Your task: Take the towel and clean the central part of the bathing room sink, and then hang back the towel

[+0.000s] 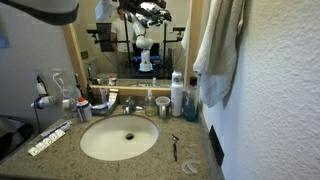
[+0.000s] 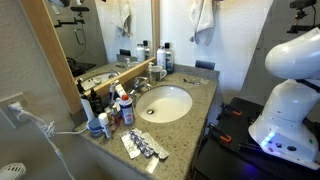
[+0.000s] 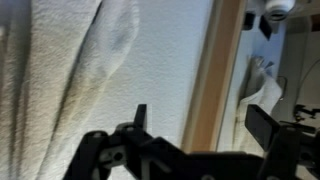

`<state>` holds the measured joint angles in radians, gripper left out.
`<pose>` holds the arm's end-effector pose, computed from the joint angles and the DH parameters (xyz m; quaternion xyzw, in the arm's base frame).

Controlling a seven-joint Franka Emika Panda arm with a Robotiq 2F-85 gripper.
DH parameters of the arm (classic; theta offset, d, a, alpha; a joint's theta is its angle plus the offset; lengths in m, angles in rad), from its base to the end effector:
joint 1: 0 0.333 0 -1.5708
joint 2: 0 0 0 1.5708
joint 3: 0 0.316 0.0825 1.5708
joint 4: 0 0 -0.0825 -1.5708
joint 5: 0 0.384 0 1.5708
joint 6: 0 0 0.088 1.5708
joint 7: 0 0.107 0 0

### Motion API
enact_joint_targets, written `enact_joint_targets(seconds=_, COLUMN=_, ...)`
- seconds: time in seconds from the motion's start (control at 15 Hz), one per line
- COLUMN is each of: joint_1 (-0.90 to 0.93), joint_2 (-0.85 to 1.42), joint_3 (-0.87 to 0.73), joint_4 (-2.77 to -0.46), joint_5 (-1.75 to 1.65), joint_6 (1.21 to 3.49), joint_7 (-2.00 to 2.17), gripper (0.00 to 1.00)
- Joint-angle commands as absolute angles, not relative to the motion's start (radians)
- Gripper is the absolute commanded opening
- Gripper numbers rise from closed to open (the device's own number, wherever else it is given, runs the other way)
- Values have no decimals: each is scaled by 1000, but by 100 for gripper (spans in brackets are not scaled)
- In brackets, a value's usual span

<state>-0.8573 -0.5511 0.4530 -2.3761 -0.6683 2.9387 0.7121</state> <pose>0.4434 -0.1031 0.6098 0.8156 -0.1872 0.4846 0.2547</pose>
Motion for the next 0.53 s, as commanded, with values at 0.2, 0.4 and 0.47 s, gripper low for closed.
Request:
enact_joint_targets(seconds=0.2, joint_1=-438, joint_2=-588, joint_3=233, joint_4=-2529, joint_5=-439, joint_6=2886, joint_7=428, gripper=100)
enact_joint_targets(seconds=0.4, joint_1=-309, joint_2=-606, joint_3=165, joint_4=-2560, joint_5=-340, joint_6=2846, joint_7=316, gripper=100)
enact_joint_targets(seconds=0.47, joint_1=-272, joint_2=-612, joint_3=145, joint_4=-2567, joint_5=-311, joint_6=2832, joint_7=282, gripper=100)
